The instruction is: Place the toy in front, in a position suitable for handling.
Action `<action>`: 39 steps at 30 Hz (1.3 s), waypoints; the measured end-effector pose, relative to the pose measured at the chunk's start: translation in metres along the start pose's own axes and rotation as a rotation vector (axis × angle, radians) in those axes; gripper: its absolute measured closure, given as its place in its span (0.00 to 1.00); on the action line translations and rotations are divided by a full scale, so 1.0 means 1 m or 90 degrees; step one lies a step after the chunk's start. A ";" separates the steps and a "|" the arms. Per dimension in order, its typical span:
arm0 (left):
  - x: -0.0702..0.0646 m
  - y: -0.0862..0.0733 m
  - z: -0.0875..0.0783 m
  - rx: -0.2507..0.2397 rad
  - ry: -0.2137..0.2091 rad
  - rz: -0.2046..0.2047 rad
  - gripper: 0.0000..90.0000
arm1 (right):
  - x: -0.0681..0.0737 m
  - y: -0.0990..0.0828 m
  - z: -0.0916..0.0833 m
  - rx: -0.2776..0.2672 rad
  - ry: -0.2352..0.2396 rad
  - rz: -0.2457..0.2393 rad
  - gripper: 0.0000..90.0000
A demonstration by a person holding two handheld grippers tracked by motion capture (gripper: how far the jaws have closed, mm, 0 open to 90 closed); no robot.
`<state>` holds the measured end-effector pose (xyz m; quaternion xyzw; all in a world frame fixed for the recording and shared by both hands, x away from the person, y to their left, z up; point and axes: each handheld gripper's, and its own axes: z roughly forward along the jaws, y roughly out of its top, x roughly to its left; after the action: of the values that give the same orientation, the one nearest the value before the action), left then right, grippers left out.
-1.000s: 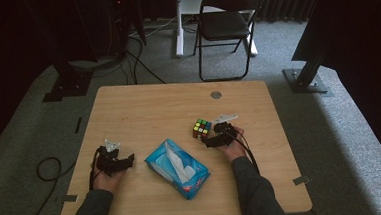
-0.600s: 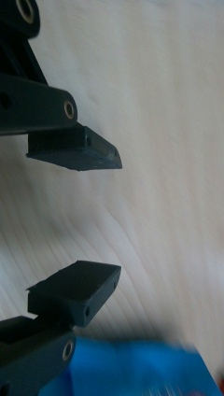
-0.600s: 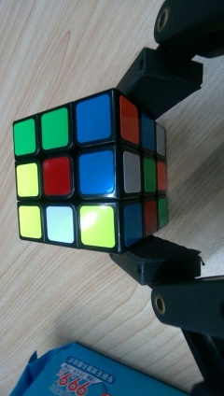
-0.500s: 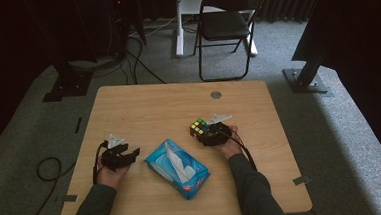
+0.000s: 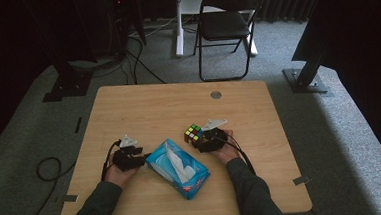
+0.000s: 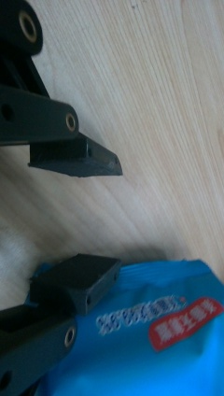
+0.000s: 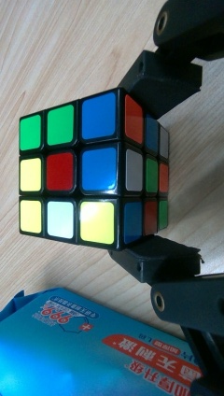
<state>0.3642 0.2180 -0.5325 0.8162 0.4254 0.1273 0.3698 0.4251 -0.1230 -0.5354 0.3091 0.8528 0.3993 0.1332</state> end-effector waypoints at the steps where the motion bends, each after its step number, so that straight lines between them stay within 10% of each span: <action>1: -0.002 0.000 -0.002 0.000 0.002 0.006 0.58 | 0.000 0.000 0.000 0.000 0.002 0.001 0.38; 16: -0.013 -0.020 -0.028 -0.017 -0.030 0.017 0.71 | 0.006 -0.001 -0.001 0.004 0.022 -0.008 0.37; 25: 0.018 0.002 -0.021 -0.010 -0.006 -0.032 0.61 | 0.008 -0.002 -0.002 0.009 0.024 0.011 0.34; 31: 0.010 0.023 0.009 0.043 -0.037 0.023 0.63 | 0.015 -0.006 -0.008 -0.001 0.004 0.019 0.34; 39: 0.003 0.018 0.004 0.052 -0.078 0.036 0.79 | 0.017 -0.021 -0.025 0.010 -0.025 0.019 0.35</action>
<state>0.3786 0.2118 -0.5223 0.8486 0.3832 0.0701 0.3580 0.3915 -0.1374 -0.5346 0.3310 0.8482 0.3885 0.1416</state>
